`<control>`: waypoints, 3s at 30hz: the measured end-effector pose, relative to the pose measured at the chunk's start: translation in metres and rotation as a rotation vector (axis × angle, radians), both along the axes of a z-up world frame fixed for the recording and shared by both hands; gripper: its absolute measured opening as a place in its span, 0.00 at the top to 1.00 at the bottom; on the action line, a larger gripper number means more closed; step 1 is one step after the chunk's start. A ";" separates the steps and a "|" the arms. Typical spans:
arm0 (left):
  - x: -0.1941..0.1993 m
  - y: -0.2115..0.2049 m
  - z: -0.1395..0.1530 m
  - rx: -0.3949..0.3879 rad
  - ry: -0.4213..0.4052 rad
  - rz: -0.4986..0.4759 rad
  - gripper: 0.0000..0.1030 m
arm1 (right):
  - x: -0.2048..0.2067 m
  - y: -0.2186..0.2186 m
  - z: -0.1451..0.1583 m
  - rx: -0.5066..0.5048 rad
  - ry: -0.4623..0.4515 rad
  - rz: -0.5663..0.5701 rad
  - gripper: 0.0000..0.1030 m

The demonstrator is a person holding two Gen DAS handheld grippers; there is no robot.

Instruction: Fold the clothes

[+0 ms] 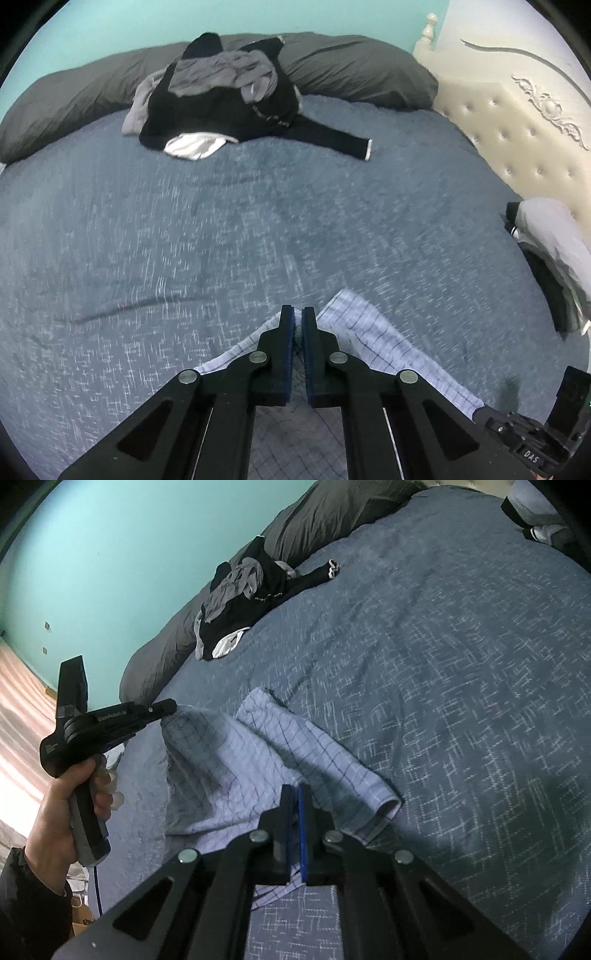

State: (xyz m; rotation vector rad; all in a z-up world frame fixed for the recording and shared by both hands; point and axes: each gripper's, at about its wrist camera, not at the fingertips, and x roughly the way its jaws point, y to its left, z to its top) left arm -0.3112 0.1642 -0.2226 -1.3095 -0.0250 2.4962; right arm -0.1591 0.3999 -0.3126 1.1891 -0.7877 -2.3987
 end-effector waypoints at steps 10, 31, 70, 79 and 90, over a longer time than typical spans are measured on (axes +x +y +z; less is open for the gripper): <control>-0.012 0.031 -0.004 -0.007 0.002 -0.040 0.96 | 0.007 0.019 0.001 -0.014 -0.003 -0.050 0.98; -0.042 0.053 -0.041 -0.019 -0.091 -0.056 0.96 | 0.000 0.036 -0.026 -0.015 -0.078 -0.104 0.98; -0.067 0.025 -0.071 0.164 -0.259 0.045 0.77 | -0.005 0.039 -0.036 -0.032 -0.111 -0.105 0.98; -0.057 0.034 -0.070 0.092 -0.226 0.009 0.95 | -0.004 0.042 -0.036 -0.032 -0.115 -0.110 0.98; -0.058 0.043 -0.040 0.074 -0.110 -0.038 0.97 | -0.002 0.041 -0.035 -0.026 -0.113 -0.109 0.98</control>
